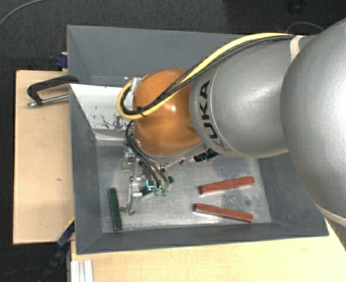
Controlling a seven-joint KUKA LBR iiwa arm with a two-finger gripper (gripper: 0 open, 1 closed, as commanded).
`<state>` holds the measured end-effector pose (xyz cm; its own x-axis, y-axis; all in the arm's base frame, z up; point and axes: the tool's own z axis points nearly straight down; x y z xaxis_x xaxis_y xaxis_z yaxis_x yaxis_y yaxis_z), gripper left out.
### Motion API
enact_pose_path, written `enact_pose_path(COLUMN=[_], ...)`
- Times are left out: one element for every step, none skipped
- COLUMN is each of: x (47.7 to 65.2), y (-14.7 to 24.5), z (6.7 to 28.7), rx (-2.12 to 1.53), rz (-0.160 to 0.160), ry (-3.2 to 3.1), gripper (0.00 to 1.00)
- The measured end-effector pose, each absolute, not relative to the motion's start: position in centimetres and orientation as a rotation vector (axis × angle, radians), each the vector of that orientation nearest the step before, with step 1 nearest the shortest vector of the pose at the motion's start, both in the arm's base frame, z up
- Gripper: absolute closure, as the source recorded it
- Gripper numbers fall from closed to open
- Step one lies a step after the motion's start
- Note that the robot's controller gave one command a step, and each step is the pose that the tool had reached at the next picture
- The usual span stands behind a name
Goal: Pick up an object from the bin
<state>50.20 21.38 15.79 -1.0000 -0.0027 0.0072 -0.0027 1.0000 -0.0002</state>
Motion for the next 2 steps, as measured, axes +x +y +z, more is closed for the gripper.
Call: enact_pose_path(x=[53.65,53.71], y=[16.26,16.53], z=[6.76,7.08], rx=[0.316,0.318], rz=[0.003,-0.003], ry=[-3.121,-3.126], gripper=[0.00,1.00])
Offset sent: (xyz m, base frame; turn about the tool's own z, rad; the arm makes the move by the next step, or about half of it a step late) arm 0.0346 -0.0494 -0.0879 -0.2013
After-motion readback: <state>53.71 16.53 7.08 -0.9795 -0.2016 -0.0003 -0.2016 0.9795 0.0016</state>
